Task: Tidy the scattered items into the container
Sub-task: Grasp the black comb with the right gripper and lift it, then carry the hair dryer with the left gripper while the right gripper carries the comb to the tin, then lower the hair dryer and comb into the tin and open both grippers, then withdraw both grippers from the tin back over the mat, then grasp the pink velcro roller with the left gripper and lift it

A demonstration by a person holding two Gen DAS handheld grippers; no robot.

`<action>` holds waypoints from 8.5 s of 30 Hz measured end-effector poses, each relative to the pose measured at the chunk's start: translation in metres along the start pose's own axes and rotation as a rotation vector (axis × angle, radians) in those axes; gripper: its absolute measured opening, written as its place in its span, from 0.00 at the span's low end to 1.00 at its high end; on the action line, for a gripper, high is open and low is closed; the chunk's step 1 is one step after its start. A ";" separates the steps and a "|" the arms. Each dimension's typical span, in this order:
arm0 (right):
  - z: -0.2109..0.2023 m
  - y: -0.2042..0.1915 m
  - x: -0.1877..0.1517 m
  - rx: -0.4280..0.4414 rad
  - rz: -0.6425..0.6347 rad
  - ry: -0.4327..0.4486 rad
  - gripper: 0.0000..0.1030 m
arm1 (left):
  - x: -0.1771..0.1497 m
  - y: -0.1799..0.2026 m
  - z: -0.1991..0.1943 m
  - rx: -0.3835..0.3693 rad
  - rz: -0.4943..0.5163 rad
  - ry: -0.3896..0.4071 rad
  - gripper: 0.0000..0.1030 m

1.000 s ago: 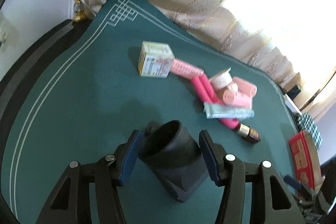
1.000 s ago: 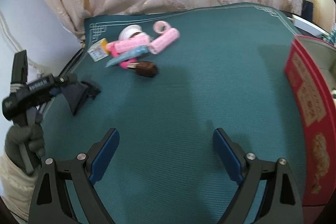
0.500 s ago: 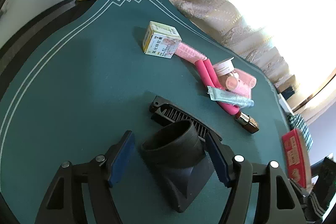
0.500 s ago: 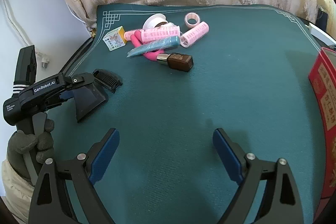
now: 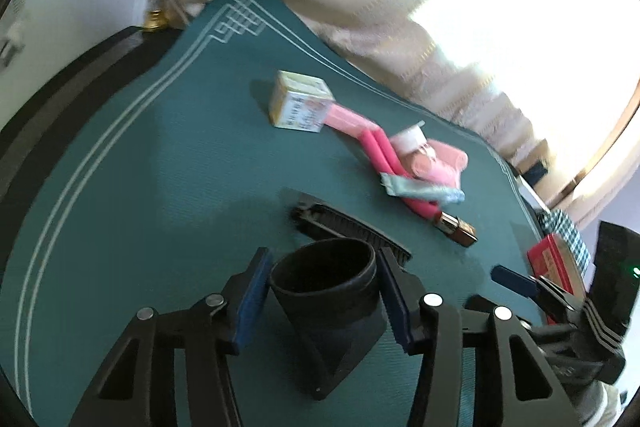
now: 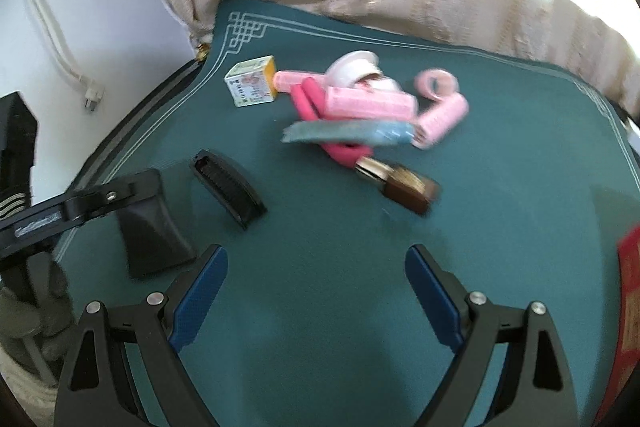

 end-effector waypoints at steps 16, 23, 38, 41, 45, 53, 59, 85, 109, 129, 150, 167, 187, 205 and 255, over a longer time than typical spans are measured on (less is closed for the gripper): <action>0.066 -0.069 0.017 0.001 -0.268 -0.065 0.42 | -0.006 -0.020 0.007 -0.030 -0.057 -0.004 0.53; 0.037 -0.048 -0.008 -0.038 -0.245 -0.047 0.28 | -0.008 -0.002 0.020 0.005 0.036 -0.063 0.59; -0.034 0.010 -0.063 -0.111 -0.102 -0.058 0.85 | -0.027 0.051 0.021 -0.006 0.170 -0.100 0.56; -0.033 0.006 -0.055 -0.112 -0.123 -0.027 0.85 | -0.031 0.059 0.013 -0.017 0.173 -0.091 0.54; -0.021 -0.005 -0.038 -0.096 -0.158 -0.002 0.84 | -0.031 0.063 -0.002 -0.006 0.181 -0.071 0.52; 0.003 -0.018 -0.032 -0.062 -0.176 -0.044 0.28 | -0.038 0.064 -0.010 0.015 0.179 -0.075 0.52; -0.011 -0.005 -0.045 -0.056 -0.123 -0.026 0.28 | -0.049 0.063 0.002 -0.014 0.122 -0.125 0.53; -0.177 0.109 -0.046 -0.029 0.200 0.364 0.28 | -0.025 0.179 -0.026 -0.015 0.331 0.006 0.49; -0.250 0.286 -0.093 -0.286 0.508 0.458 0.28 | 0.005 0.399 0.012 -0.299 0.627 0.021 0.50; -0.240 0.303 -0.094 -0.292 0.542 0.428 0.28 | 0.003 0.455 0.071 -0.393 0.683 -0.074 0.50; -0.239 0.308 -0.096 -0.313 0.580 0.439 0.67 | 0.019 0.448 0.092 -0.390 0.621 -0.092 0.80; -0.233 0.264 -0.081 -0.284 0.530 0.442 0.75 | 0.018 0.366 0.089 -0.282 0.488 -0.106 0.80; -0.136 0.121 -0.041 -0.073 0.277 0.249 0.77 | 0.021 0.155 0.065 0.065 0.245 -0.058 0.80; -0.061 0.089 -0.025 -0.022 0.283 0.109 0.77 | 0.035 0.104 0.096 -0.021 0.183 -0.115 0.80; -0.043 0.108 -0.031 0.091 0.342 0.068 0.79 | 0.070 0.122 0.139 0.175 0.365 -0.058 0.82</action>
Point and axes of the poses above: each gripper's, at about its wrist camera, not at the fingertips, and z roughly the way its jaws point, y to its right, x to its top, the point moved 2 cm from there along z, roughly the way its jaws point, and after that the axes turned 13 degrees about z, right-handed, at the moved point
